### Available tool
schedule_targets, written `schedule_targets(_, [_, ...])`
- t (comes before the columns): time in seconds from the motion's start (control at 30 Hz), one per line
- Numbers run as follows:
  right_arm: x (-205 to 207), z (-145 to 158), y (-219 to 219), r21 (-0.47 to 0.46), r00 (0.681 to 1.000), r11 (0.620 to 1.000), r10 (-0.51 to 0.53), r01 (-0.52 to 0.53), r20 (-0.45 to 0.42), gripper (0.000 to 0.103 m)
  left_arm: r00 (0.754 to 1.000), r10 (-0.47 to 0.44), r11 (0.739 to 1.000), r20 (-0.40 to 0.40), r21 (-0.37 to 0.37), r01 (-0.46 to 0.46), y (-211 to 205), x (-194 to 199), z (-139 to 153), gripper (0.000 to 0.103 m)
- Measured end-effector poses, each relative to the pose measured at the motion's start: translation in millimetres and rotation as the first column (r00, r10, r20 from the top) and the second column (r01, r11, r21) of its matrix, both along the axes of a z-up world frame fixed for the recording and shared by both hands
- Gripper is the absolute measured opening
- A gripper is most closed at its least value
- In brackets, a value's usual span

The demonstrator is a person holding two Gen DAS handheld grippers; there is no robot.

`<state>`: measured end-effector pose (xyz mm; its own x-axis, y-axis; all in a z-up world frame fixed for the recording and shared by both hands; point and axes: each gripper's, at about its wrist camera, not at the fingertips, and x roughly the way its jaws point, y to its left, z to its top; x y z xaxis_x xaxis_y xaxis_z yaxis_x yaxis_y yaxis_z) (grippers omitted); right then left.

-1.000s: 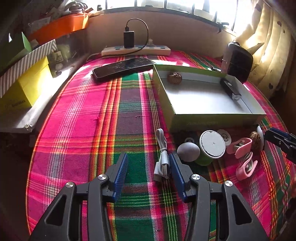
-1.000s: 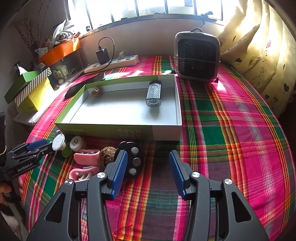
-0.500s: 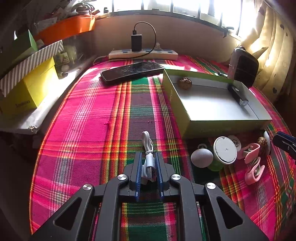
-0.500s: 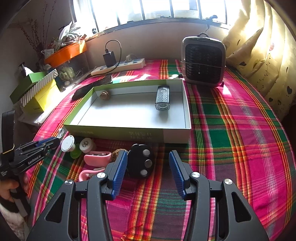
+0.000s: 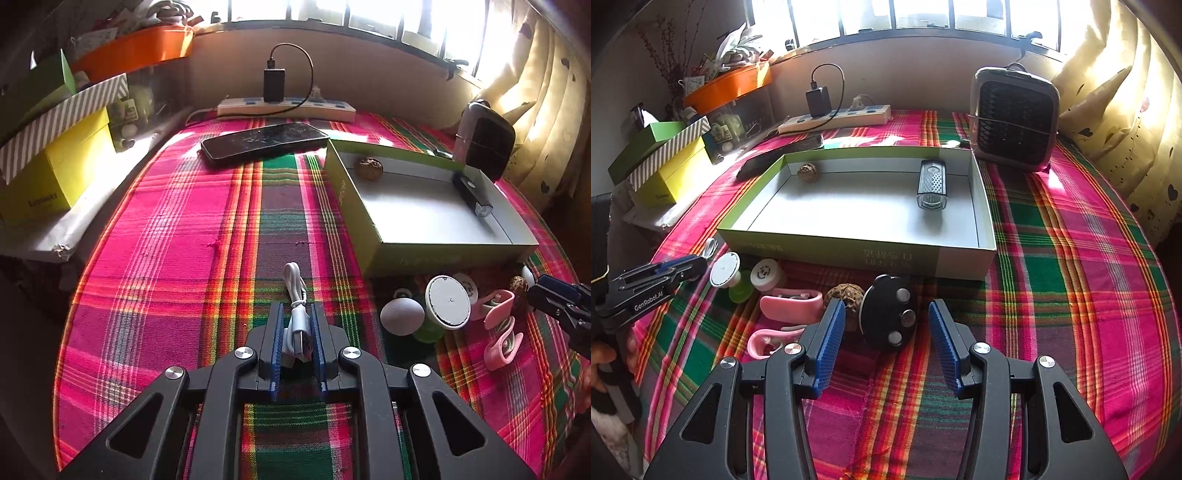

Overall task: Organize objects
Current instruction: 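Close the right tool on the black round button device while the left tool holds the cable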

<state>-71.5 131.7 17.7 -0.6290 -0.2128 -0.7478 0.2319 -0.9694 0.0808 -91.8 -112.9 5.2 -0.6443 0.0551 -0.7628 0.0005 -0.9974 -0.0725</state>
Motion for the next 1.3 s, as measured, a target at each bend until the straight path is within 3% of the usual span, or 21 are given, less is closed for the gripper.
schedule_targets(0.77, [-14.9, -16.0, 1.4, 0.054, 0.999, 0.998, -0.02, 0.018, 0.027, 0.048, 1.0, -0.001, 1.0, 0.0, -0.002, 0.001, -1.0, 0.1, 0.5, 0.014])
schedule_targets(1.2, [-15.9, -17.7, 4.1, 0.029, 1.0, 1.0, -0.006, 0.005, 0.03, 0.048, 1.0, -0.001, 1.0, 0.0, -0.006, 0.001, 0.5, -0.5, 0.6, 0.014])
schedule_targets(1.3, [-15.3, -17.3, 4.9, 0.02, 1.0, 1.0, -0.004, 0.003, 0.029, 0.042, 1.0, -0.001, 1.0, 0.0, -0.008, 0.001, 0.8, -0.6, 0.4, 0.014])
